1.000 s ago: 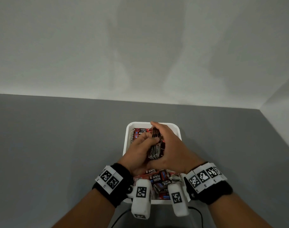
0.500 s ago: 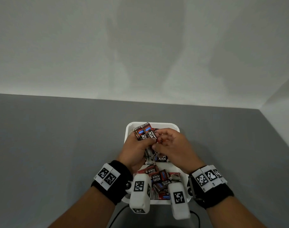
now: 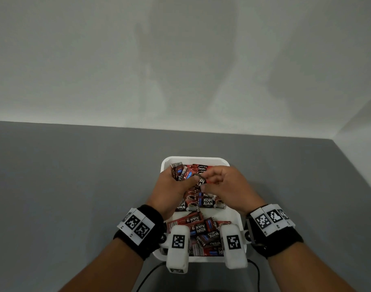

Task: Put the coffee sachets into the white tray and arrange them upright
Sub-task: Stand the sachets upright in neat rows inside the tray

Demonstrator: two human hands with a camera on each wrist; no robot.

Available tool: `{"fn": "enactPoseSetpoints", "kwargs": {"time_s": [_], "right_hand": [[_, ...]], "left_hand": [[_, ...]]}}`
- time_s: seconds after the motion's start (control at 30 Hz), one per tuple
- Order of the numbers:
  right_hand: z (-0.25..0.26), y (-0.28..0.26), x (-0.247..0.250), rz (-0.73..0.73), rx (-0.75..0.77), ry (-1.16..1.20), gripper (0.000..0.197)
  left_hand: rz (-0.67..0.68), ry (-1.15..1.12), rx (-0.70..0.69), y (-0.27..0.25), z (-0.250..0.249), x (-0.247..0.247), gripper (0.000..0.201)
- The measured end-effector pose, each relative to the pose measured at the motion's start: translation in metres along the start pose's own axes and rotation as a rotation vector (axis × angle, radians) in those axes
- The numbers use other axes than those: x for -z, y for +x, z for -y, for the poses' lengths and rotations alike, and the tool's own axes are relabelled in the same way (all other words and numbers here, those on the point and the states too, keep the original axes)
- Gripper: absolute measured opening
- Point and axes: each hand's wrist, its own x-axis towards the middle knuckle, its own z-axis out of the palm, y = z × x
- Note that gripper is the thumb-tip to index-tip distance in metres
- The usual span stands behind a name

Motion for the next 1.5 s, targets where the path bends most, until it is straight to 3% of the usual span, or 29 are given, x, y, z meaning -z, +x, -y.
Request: {"fn": "enactPoseSetpoints", "kwargs": {"time_s": [0.13,0.17,0.27,0.37,0.5,0.67,0.83,0.93,1.07,1.2,1.5], "right_hand": [[-0.014,0.013,0.003,0.065,-0.022,-0.367,0.023],[-0.019,0.015,0.002,0.107,-0.037,-0.443,0.022],[-0.037,0.021,-0.005,0.210,-0.052,-0.649,0.016],[-0.045,0.024,-0.016,0.238,-0.065,-0.787,0.014],[-0.049,0.025,-0.028,0.211,-0.051,-0.927,0.014],[-0.050,0.022,-0.031,0.160,-0.009,-0.948,0.021],[-0.037,0.010,-0.023,0.253,-0.010,-0.864,0.005],[-0.041,-0.003,-0.022,0.409,-0.040,-0.879,0.020],[-0.058,-0.011,-0.029,0.495,-0.063,-0.882,0.038],[-0.067,-0.012,-0.034,0.466,-0.073,-0.930,0.054],[-0.076,-0.009,-0.039,0.383,-0.061,-0.903,0.056]], "left_hand": [[0.023,0.506,0.018,0.008,0.010,0.015,0.003],[0.031,0.661,0.020,0.011,0.014,0.019,0.007],[0.202,1.022,0.049,0.015,0.023,0.023,0.014],[0.408,1.224,0.107,0.019,0.036,0.022,0.016],[0.486,1.415,0.117,0.019,0.052,0.022,0.027],[0.489,1.502,0.150,0.018,0.062,0.021,0.039],[0.474,1.482,0.130,0.018,0.068,0.022,0.043],[0.467,1.513,0.130,0.016,0.070,0.021,0.044],[0.477,1.546,0.082,0.015,0.073,0.022,0.047],[0.490,1.566,0.087,0.015,0.072,0.021,0.047],[0.456,1.548,0.067,0.013,0.077,0.023,0.060]]}}
